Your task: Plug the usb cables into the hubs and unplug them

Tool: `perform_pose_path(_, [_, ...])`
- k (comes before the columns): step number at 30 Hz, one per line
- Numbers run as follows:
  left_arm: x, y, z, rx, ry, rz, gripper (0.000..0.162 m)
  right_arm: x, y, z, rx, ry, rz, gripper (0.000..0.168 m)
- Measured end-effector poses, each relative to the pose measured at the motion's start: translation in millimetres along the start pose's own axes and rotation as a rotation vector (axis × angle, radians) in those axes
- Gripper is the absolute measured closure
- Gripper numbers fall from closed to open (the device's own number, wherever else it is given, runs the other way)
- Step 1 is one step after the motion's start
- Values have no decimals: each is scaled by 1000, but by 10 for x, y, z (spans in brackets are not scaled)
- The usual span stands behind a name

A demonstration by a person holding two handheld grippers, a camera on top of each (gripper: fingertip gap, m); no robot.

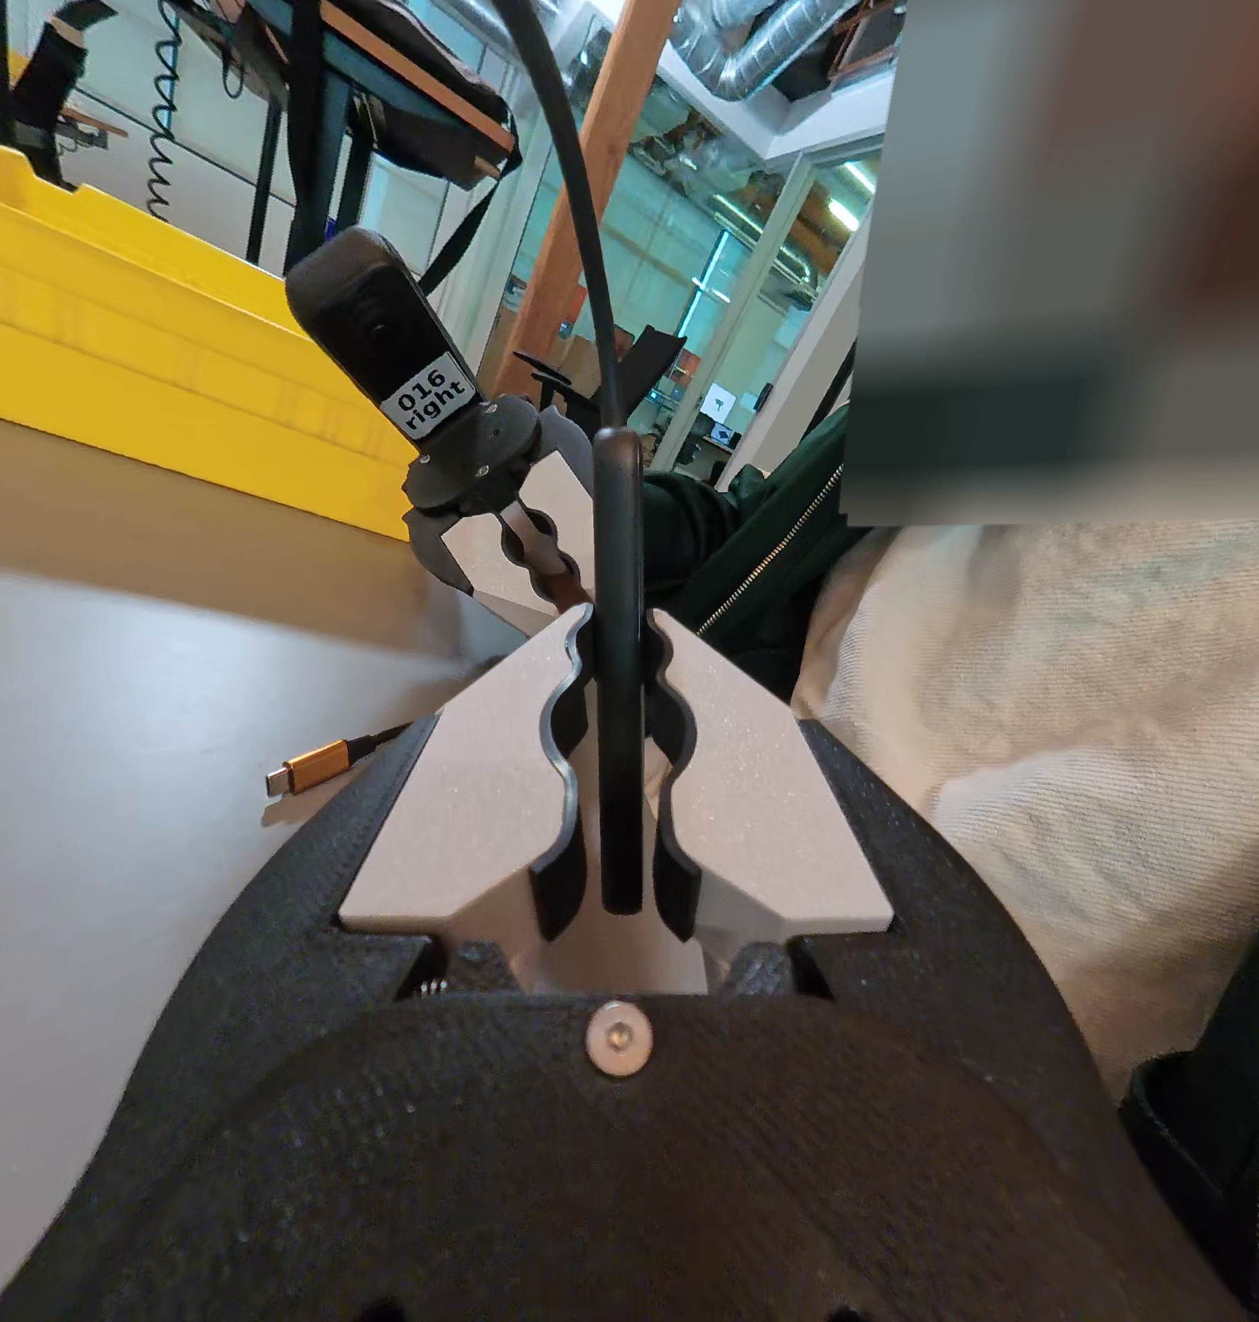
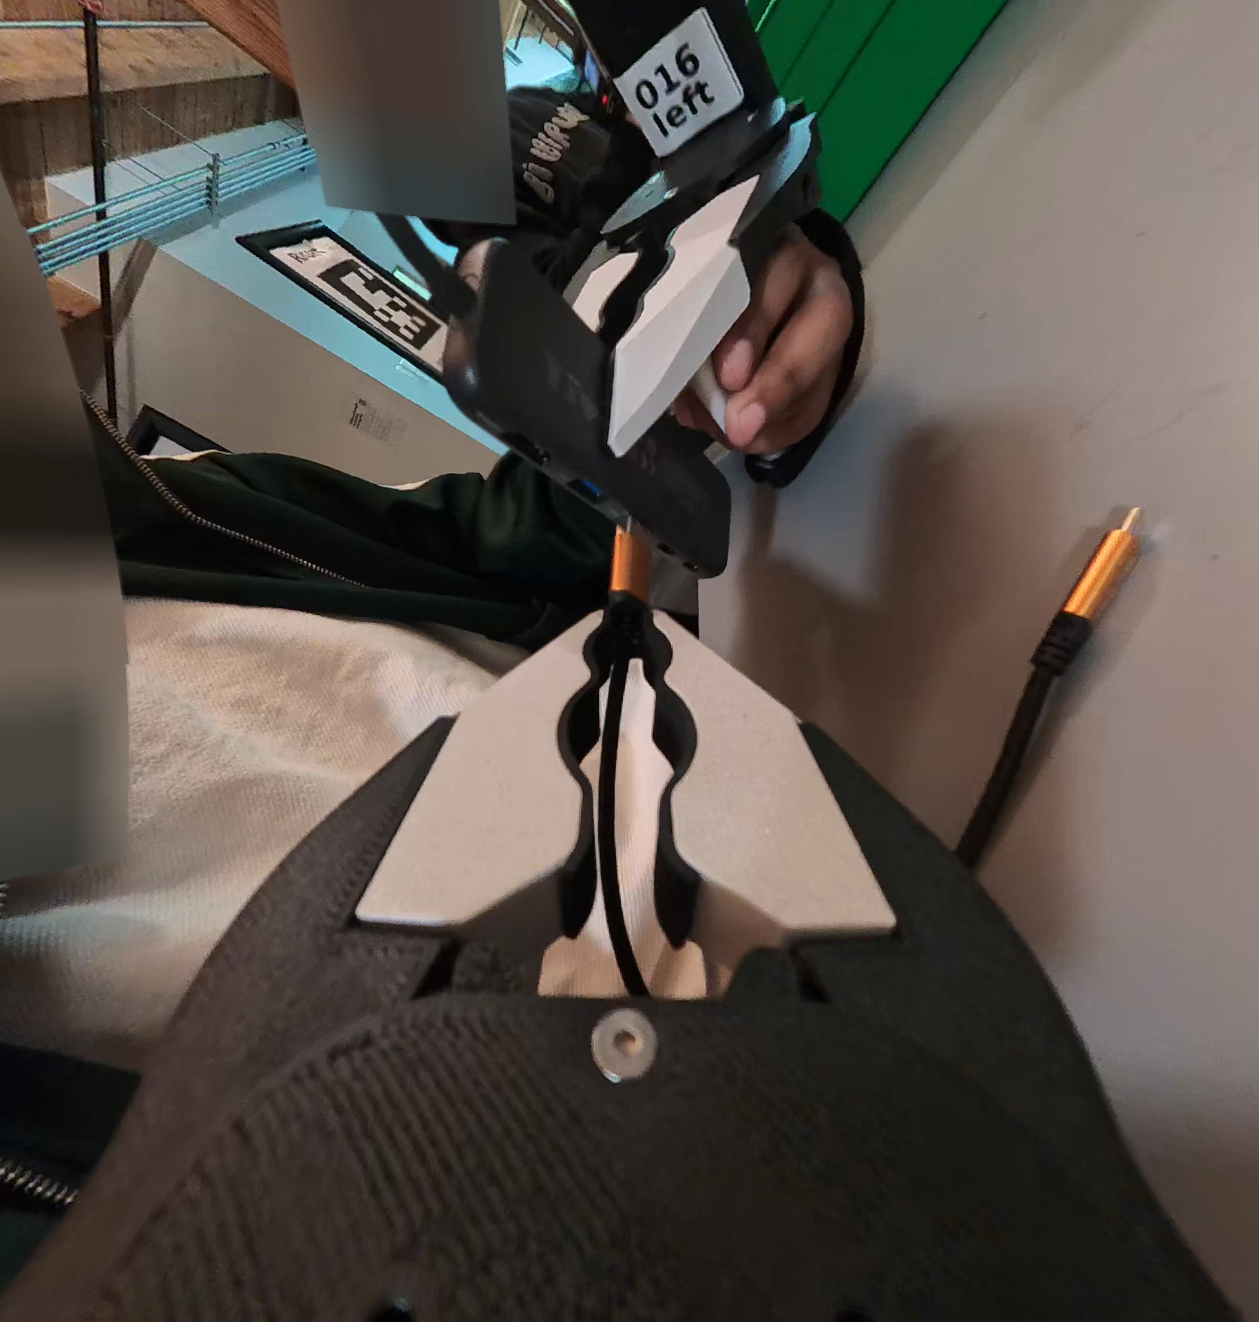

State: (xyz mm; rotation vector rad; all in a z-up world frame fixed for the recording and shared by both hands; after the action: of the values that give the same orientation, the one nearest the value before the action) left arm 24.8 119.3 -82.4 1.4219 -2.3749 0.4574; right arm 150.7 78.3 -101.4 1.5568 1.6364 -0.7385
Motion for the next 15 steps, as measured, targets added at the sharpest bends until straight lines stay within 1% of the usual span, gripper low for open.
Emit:
perform_pose_path(8, [-76,20,-26,57,24,-56,153,24,97,-94,99,-9,-7,162])
perform_pose_path(13, [-113,-40,33,-1,87,-65,152,31,184,-161,180,-33,-33,162])
perform_pose_path(15, [-137,-60,54,-21,113,-77,153,56,201,-158,181,-38,-23,163])
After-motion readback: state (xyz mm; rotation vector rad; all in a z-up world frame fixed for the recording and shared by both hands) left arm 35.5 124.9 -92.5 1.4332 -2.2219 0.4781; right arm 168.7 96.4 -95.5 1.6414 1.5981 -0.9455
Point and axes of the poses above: each gripper's, where its closed fingertips meet, y back along the fingers, z out of its underside, x = y × z across the jaws, the point moved 6 cm from there along y, back along the fingers
